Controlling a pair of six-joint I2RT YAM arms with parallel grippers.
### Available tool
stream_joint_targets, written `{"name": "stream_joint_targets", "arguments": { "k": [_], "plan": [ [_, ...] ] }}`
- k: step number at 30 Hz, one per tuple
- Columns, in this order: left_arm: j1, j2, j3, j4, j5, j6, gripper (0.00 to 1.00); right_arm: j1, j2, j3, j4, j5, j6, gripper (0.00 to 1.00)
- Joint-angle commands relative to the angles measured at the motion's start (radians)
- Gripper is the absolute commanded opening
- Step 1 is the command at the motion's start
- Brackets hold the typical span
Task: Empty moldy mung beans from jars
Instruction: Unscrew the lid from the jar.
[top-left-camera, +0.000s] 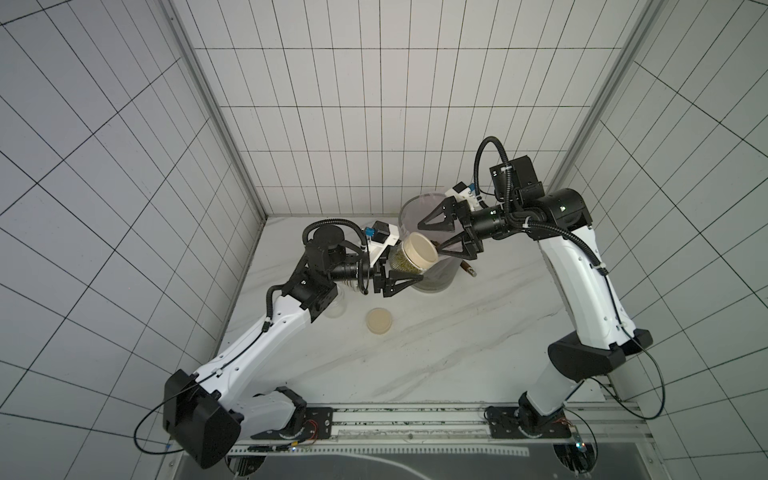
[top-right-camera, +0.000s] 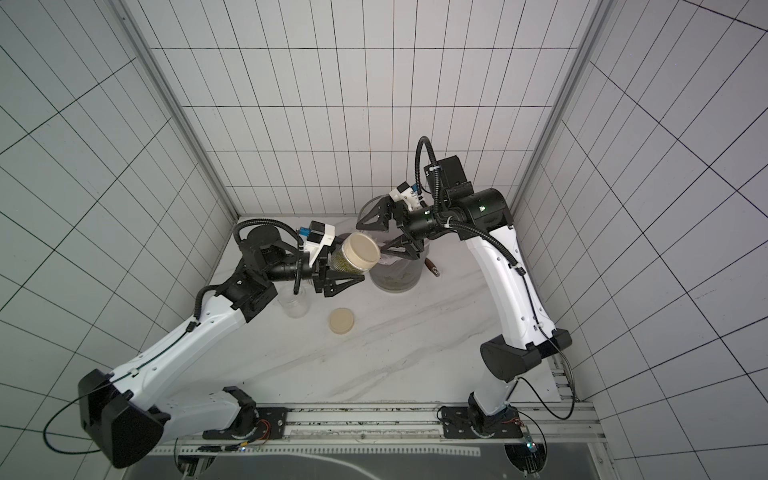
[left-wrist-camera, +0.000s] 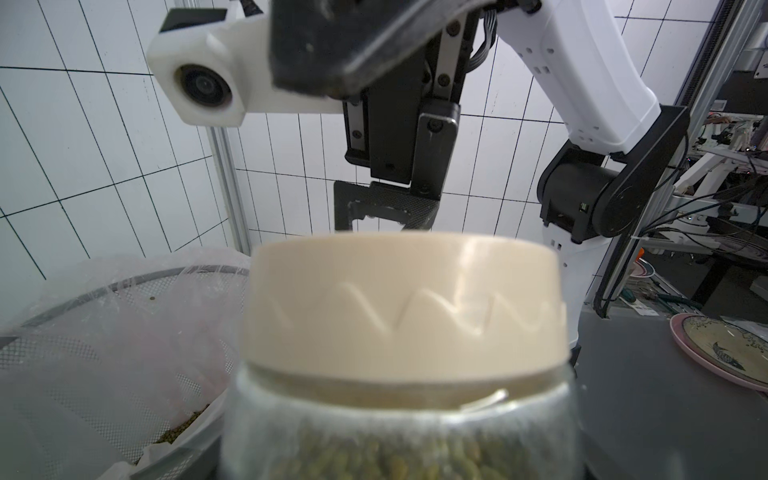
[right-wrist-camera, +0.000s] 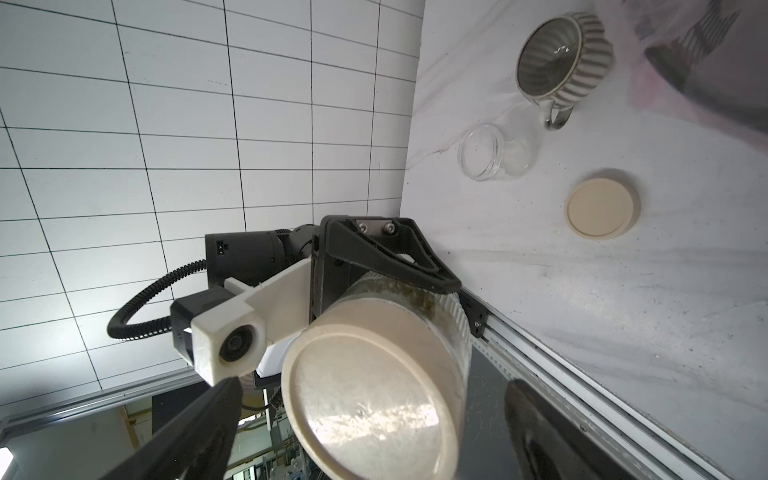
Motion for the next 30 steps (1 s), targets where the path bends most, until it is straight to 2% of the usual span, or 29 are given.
{"name": "stream_joint_targets", "arguments": {
  "k": [1, 19, 24, 30],
  "plan": [
    [-0.004, -0.003, 0.03, -0.001, -0.01, 0.08, 0.22, 0.028, -0.015, -0.059, -0.052, -0.042, 0.0, 1.0],
    [-0.014, -0.035, -0.01, -0.027, -0.01, 0.108, 0.22, 0.063, 0.022, -0.076, -0.053, 0.021, -0.072, 0.99],
    [-0.021, -0.038, -0.016, -0.029, -0.012, 0.11, 0.24, 0.065, 0.027, -0.075, -0.053, 0.051, -0.103, 0.9],
    [-0.024, -0.042, -0.022, -0.03, -0.018, 0.115, 0.25, 0.071, 0.034, -0.069, -0.053, 0.061, -0.12, 0.86]
  ]
}}
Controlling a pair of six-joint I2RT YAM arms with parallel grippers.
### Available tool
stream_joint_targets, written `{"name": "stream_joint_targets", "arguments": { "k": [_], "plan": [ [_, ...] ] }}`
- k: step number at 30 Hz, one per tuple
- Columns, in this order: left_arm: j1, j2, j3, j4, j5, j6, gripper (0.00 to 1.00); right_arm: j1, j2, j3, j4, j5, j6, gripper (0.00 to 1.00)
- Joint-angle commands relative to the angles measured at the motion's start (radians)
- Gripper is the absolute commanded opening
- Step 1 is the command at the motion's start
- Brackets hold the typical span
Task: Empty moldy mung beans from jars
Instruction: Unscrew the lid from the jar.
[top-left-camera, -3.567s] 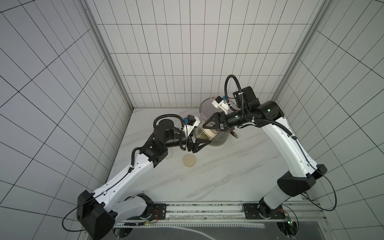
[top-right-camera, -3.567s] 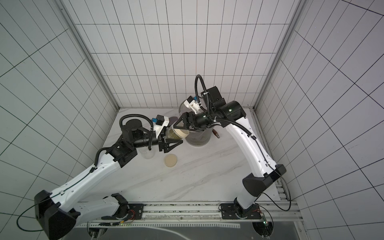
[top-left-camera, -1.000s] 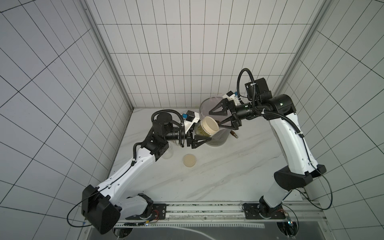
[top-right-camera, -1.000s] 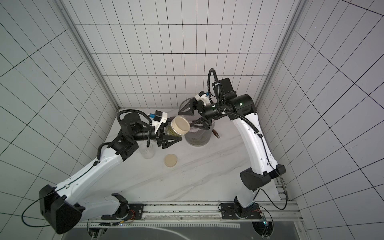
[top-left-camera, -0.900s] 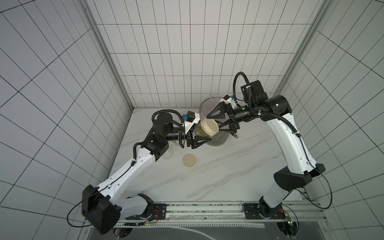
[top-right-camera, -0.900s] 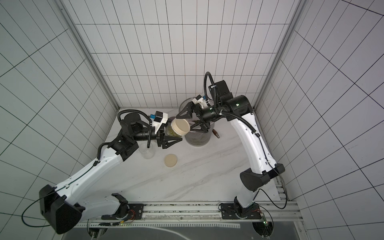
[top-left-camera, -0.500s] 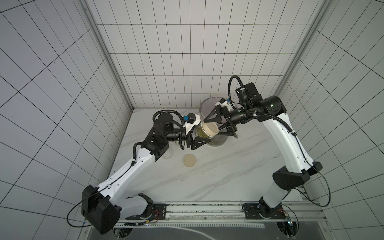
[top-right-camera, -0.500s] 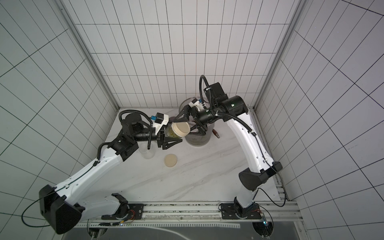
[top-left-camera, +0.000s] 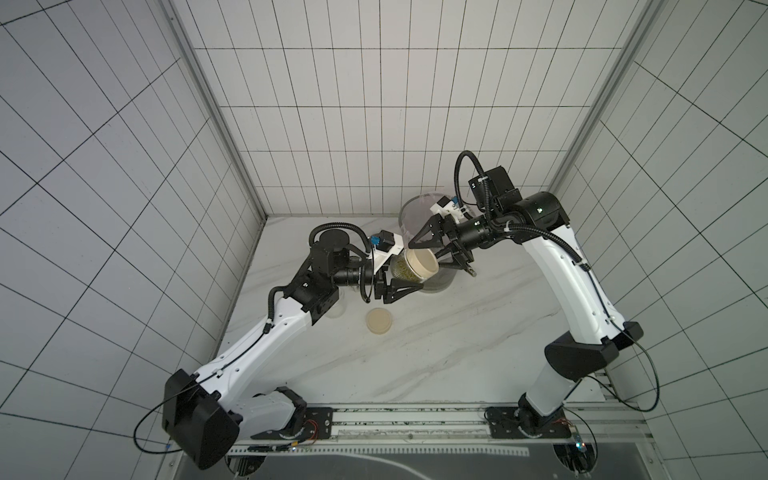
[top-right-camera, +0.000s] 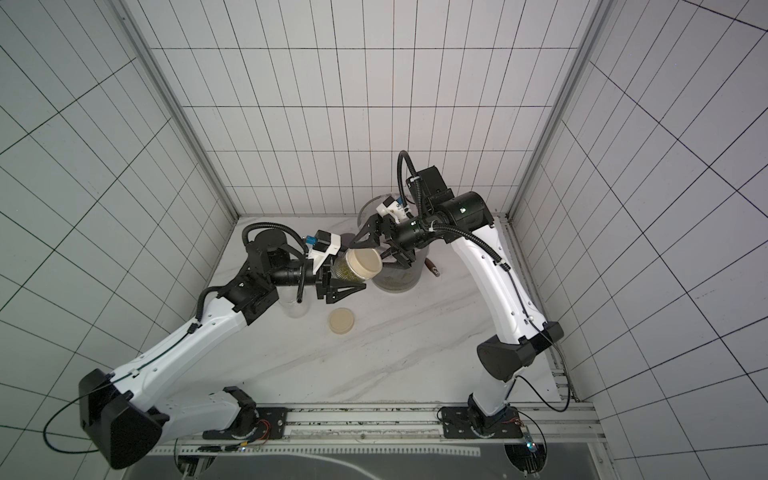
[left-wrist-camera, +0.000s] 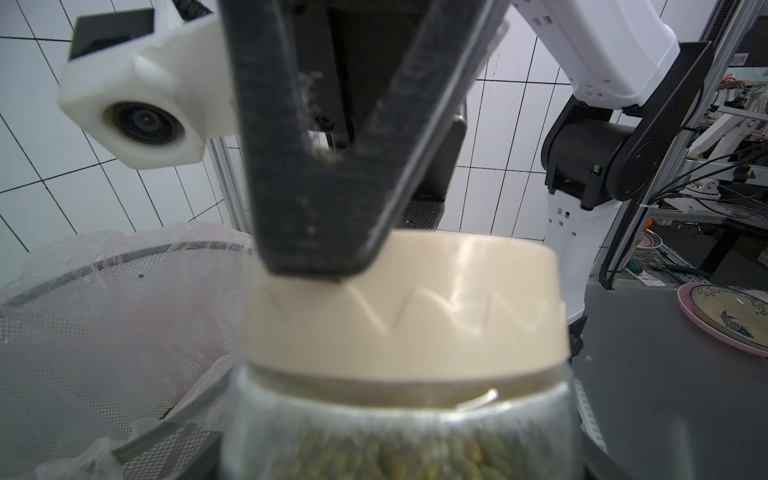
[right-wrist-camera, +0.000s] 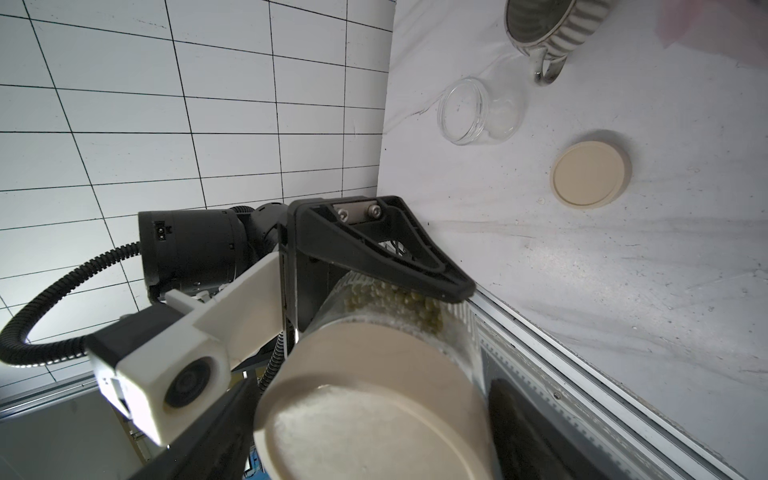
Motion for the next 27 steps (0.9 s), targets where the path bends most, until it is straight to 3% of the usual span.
{"name": "stream_joint_targets", "arguments": {
  "k": [1, 15, 22, 27],
  "plan": [
    [-0.005, -0.035, 0.002, 0.042, -0.004, 0.031, 0.24, 0.015, 0.012, -0.017, -0.022, 0.019, -0.029, 0.85],
    [-0.006, -0.025, -0.001, 0.042, -0.051, 0.043, 0.24, 0.045, -0.011, -0.045, -0.023, 0.061, -0.053, 0.9],
    [-0.005, -0.014, 0.007, 0.05, -0.037, 0.029, 0.24, 0.056, -0.018, -0.053, -0.023, 0.093, -0.094, 0.75],
    [-0.006, -0.007, -0.007, 0.097, -0.007, -0.033, 0.24, 0.056, -0.008, -0.008, -0.022, 0.121, -0.148, 0.71]
  ]
}}
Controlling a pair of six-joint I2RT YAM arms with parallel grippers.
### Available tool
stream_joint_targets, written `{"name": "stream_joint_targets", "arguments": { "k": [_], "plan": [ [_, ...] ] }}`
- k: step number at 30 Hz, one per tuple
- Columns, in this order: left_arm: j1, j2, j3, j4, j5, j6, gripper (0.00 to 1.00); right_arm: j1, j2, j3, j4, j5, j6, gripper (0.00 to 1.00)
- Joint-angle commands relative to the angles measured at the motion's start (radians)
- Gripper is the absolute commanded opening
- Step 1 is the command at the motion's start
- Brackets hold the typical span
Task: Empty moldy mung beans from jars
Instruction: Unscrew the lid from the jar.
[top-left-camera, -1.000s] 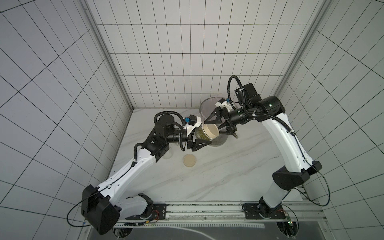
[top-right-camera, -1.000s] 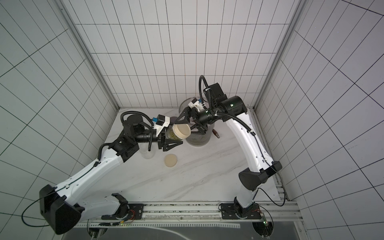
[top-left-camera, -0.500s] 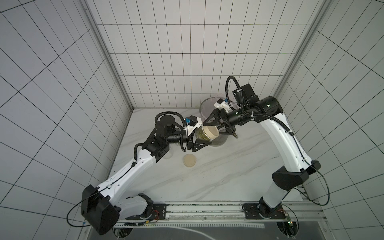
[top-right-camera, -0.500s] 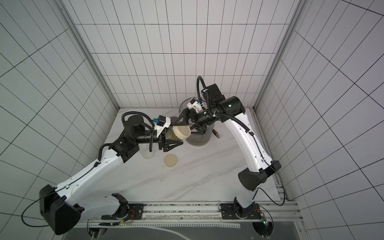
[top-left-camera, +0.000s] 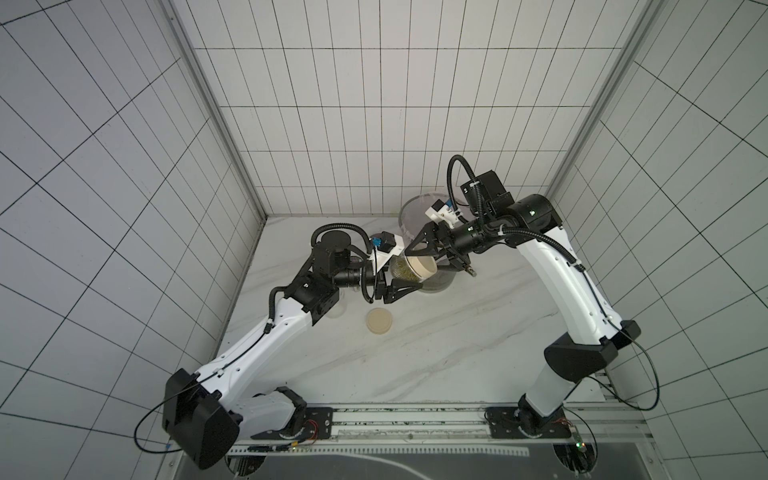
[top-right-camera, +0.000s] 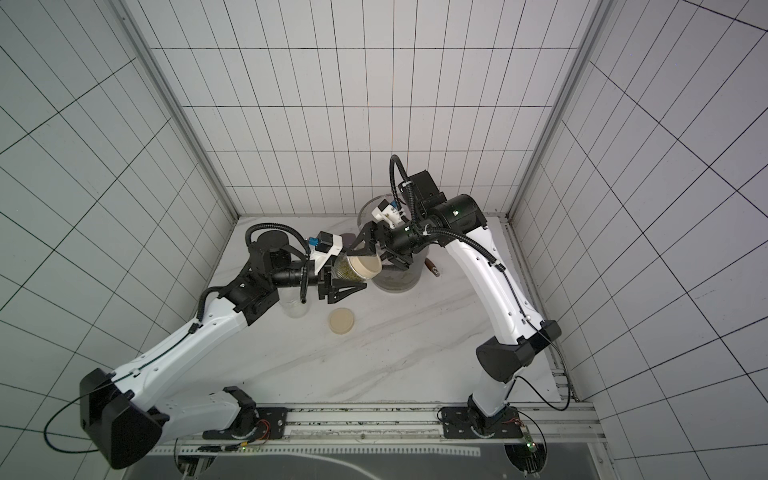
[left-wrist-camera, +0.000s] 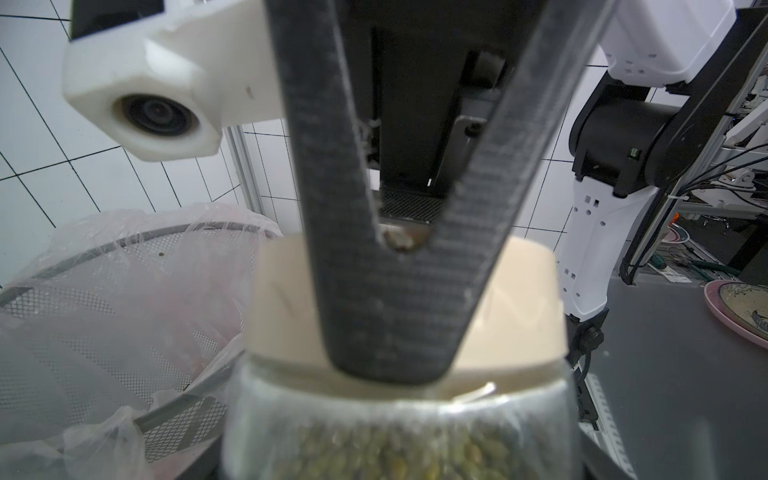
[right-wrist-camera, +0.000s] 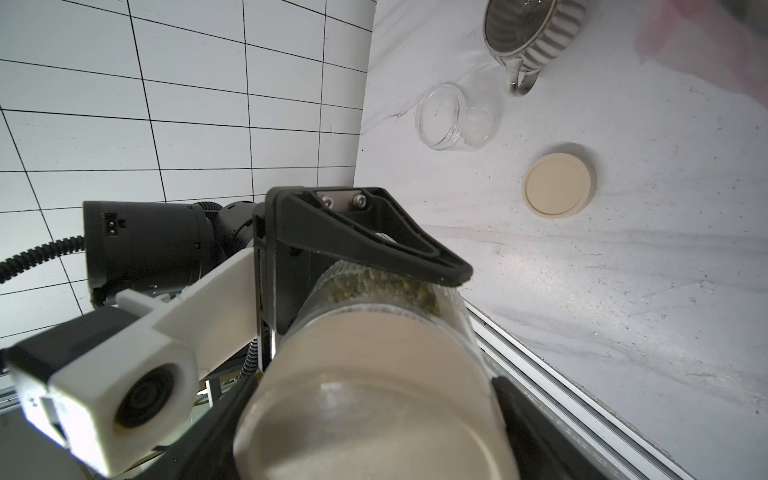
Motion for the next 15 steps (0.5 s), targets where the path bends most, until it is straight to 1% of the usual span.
{"name": "stream_joint_targets", "arguments": {
  "k": [1, 7, 15],
  "plan": [
    [-0.005, -0.012, -0.005, 0.131, 0.041, -0.063, 0.24, 0.015, -0.004, 0.028, -0.02, 0.034, -0.093, 0.71],
    [0.001, -0.02, -0.035, 0.184, 0.033, -0.131, 0.24, 0.016, 0.008, 0.11, 0.006, 0.067, -0.181, 0.69],
    [0.006, -0.008, -0.062, 0.293, 0.04, -0.252, 0.24, 0.019, -0.026, 0.094, 0.086, 0.083, -0.311, 0.67]
  ]
}}
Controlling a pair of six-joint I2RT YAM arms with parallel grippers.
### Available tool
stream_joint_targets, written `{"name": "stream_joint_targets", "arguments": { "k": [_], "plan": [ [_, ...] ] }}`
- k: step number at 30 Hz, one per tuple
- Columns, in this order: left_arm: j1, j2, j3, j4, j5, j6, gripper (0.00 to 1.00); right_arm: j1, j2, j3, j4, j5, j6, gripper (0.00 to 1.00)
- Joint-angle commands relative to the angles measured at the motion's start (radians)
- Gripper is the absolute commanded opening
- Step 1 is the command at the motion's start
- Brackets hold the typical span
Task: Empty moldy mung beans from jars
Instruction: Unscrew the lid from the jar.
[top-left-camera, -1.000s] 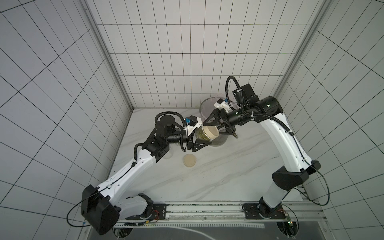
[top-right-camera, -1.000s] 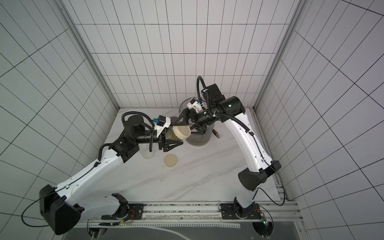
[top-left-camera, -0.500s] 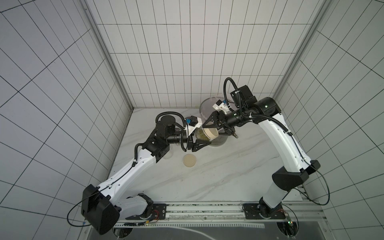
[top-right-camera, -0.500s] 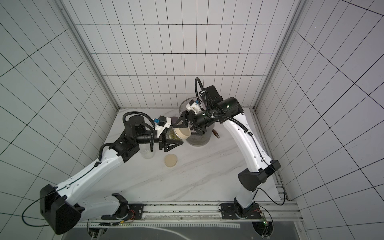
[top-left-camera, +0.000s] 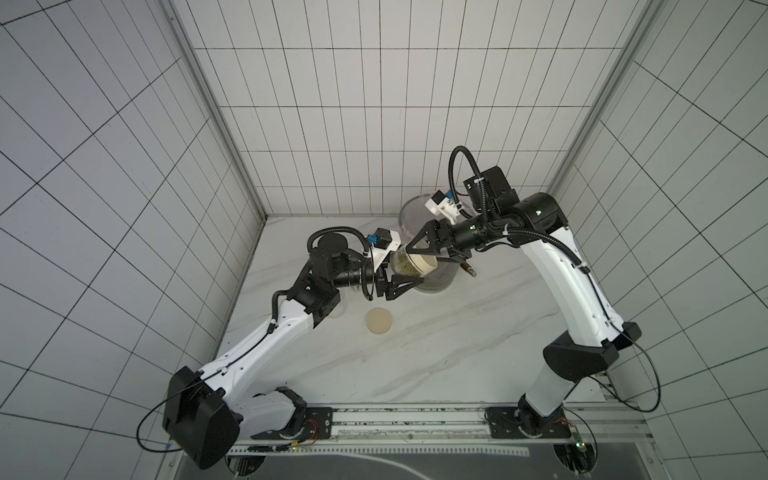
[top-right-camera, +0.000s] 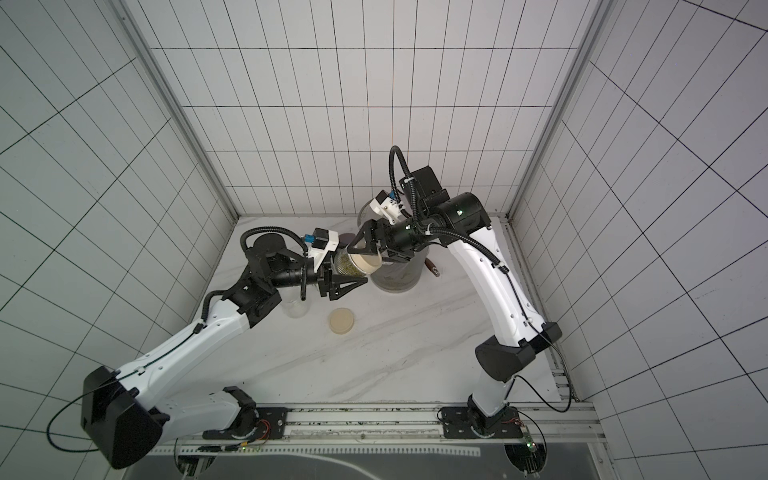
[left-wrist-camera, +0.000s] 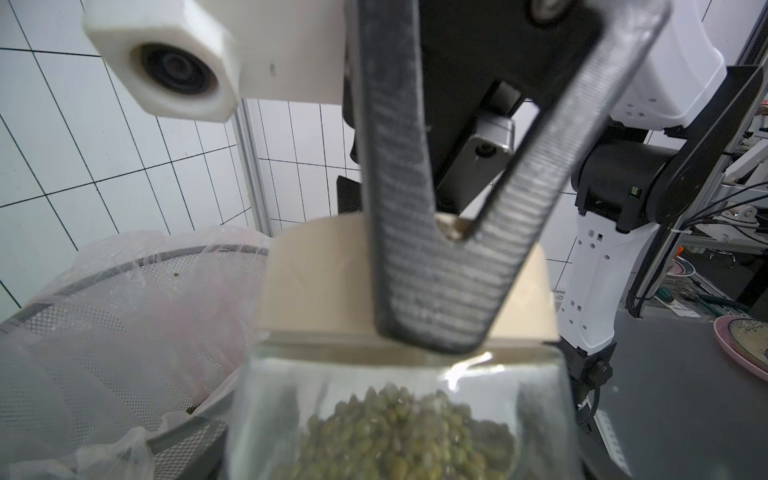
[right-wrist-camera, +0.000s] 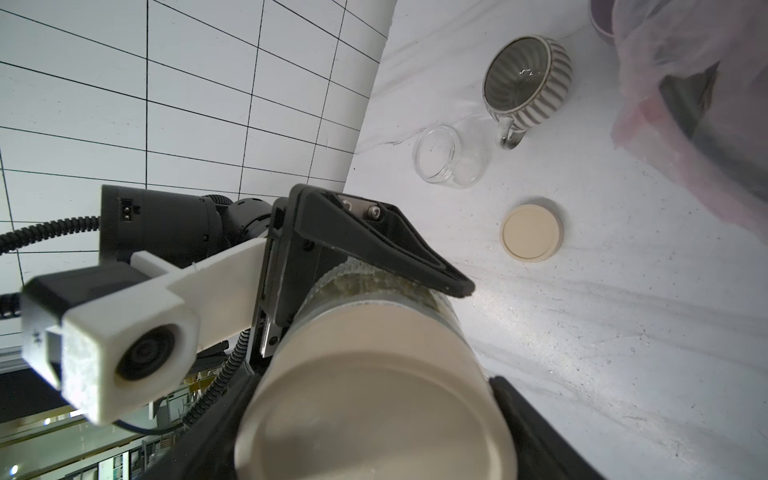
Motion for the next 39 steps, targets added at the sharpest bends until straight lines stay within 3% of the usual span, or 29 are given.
{"name": "stream_joint_targets", "arguments": {
  "k": [1, 14, 21, 28, 35, 39],
  "plan": [
    [0.002, -0.006, -0.007, 0.113, 0.053, -0.138, 0.24, 0.011, -0.035, 0.027, 0.078, 0.02, -0.181, 0.67],
    [0.006, 0.042, 0.002, 0.205, 0.075, -0.246, 0.24, 0.018, -0.035, 0.094, 0.174, 0.07, -0.319, 0.66],
    [0.021, 0.053, 0.007, 0.242, 0.091, -0.281, 0.24, 0.026, -0.172, -0.124, 0.389, 0.096, -0.35, 0.61],
    [0.03, 0.051, 0.008, 0.308, 0.123, -0.366, 0.24, 0.027, -0.23, -0.196, 0.515, 0.083, -0.388, 0.6],
    [0.032, 0.046, 0.023, 0.311, 0.153, -0.396, 0.24, 0.026, -0.305, -0.321, 0.712, -0.007, -0.369, 0.55],
    [0.032, 0.042, 0.025, 0.324, 0.164, -0.422, 0.24, 0.026, -0.312, -0.303, 0.72, -0.03, -0.401, 0.56]
  ]
}}
